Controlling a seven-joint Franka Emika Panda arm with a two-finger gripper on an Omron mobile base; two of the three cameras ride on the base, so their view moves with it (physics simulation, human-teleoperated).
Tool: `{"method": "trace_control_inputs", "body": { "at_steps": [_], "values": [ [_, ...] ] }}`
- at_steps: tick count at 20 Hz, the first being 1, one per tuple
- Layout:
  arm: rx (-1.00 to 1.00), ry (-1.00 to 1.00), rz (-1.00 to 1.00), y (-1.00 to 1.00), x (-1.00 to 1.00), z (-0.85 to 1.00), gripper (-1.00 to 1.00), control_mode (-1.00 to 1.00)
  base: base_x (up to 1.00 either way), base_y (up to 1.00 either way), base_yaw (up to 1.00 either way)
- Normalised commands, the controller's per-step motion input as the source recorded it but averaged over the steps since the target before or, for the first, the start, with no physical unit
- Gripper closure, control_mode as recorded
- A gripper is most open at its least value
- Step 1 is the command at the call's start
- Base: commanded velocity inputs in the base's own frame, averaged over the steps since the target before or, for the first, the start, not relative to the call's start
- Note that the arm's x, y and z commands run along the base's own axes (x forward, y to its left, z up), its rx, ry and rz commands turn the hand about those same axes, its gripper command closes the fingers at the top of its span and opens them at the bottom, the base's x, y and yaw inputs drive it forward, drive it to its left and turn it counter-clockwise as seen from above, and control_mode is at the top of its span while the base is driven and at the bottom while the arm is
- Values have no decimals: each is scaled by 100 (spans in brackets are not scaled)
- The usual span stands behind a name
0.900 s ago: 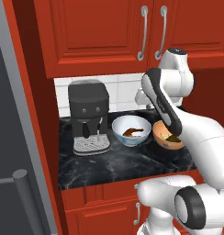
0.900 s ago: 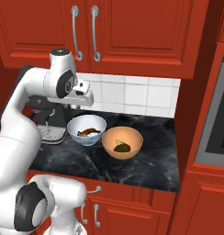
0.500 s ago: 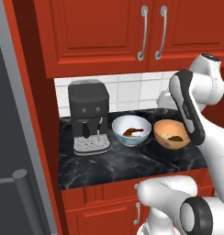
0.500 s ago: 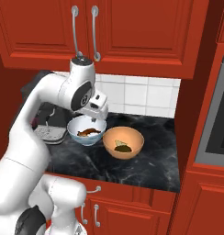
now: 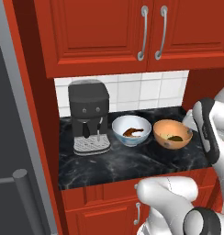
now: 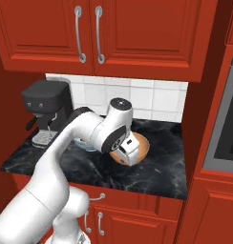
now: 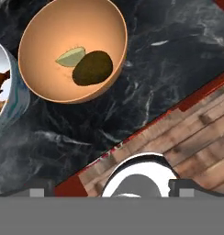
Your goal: Place the bowl with the avocado and lemon wedge on the second highest shelf of the fridge. Place the bowl with the chicken drumsticks on the top shelf of the fridge.
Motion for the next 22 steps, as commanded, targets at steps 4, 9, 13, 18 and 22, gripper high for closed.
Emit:
{"method": "trace_control_inputs", "body": {
  "at_steps": [4, 9, 13, 18, 22],
  "values": [
    [21, 6, -14, -19, 12, -28, -100, -100, 0, 0, 0],
    [2, -1, -1, -9, 71, -24, -100, -100, 0, 0, 0],
    [0, 6, -1, -20, 61, -36, -100, -100, 0, 0, 0],
    [-1, 20, -11, -38, 10, -62, -100, -100, 0, 0, 0],
    [0, 3, -8, -26, 28, -7, -100, -100, 0, 0, 0]
  ]
}}
